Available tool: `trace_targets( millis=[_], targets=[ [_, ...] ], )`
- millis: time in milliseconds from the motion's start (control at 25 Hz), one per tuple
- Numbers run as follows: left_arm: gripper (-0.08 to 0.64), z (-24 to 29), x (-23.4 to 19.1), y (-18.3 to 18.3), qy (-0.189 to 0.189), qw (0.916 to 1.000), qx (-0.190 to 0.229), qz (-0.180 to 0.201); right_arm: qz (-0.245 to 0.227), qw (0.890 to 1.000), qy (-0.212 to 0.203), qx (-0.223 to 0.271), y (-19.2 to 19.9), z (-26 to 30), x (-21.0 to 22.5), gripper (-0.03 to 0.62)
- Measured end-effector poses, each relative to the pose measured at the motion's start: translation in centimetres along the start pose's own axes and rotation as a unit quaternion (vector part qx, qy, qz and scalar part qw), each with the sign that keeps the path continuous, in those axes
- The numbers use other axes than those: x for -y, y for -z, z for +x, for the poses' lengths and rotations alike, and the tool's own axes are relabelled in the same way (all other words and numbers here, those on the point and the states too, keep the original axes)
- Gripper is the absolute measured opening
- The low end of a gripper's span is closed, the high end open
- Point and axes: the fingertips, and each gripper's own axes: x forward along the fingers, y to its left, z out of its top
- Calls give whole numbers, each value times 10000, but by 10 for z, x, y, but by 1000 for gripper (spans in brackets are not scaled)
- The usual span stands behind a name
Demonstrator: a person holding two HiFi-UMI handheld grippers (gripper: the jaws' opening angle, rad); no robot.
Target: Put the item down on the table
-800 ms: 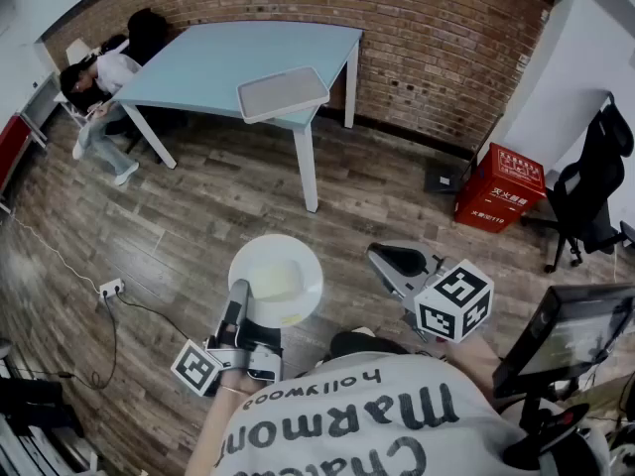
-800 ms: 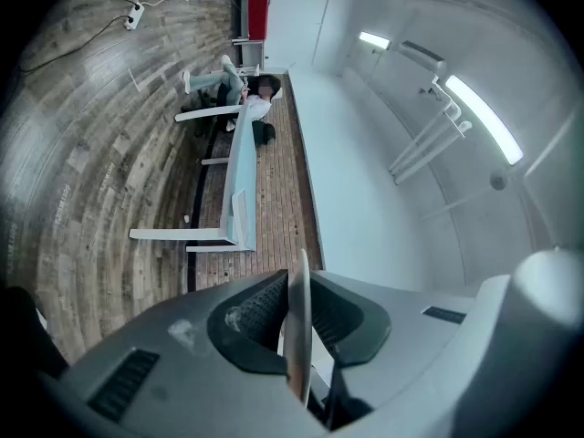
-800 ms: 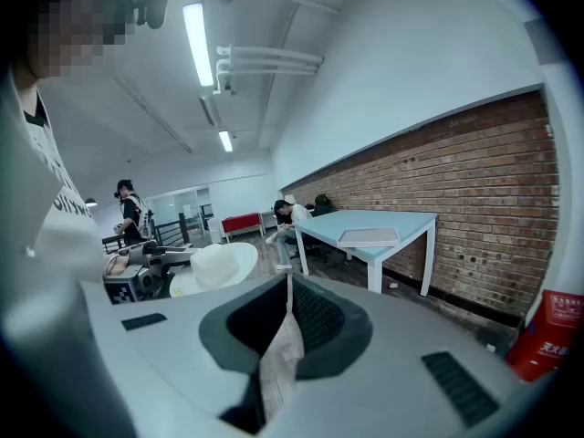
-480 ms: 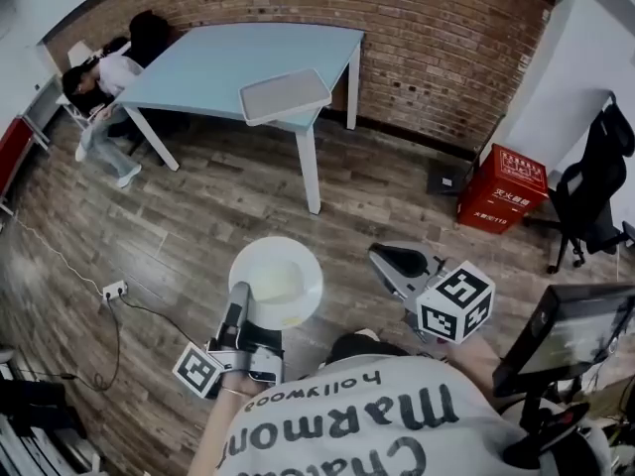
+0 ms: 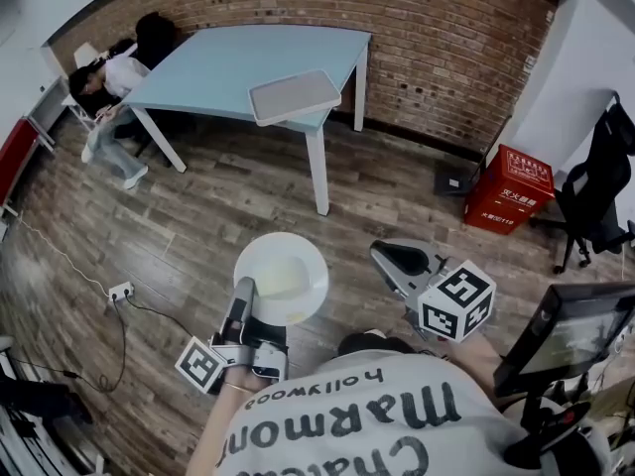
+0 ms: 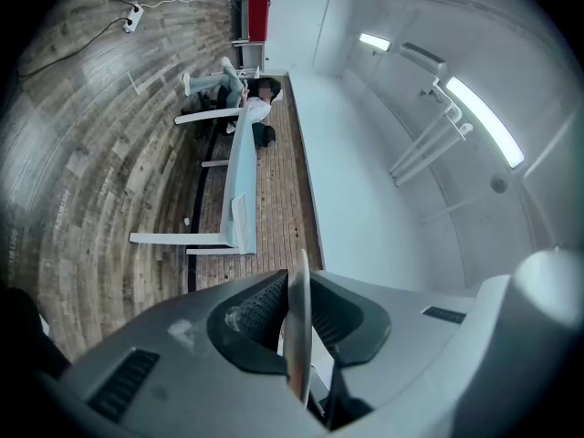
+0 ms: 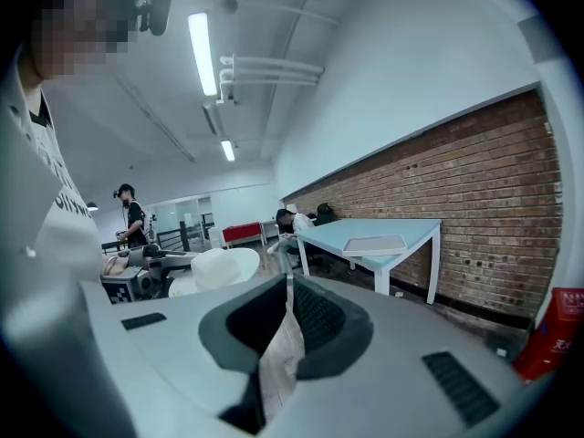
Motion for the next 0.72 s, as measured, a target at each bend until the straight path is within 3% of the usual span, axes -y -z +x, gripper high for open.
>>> trace_targets(
  millis=[240, 400, 720],
  targets=[
    [35, 17, -10, -12, 18, 10000, 0, -60, 20, 9999, 105, -115, 16, 12, 9, 26],
    [35, 41, -18, -15, -47, 10000, -3, -45, 279, 9995, 117, 75, 4, 20, 38, 26],
    [35, 107, -32, -23, -56, 9998, 177, 6, 323, 9994, 86, 4, -15, 57, 112, 26]
  ],
)
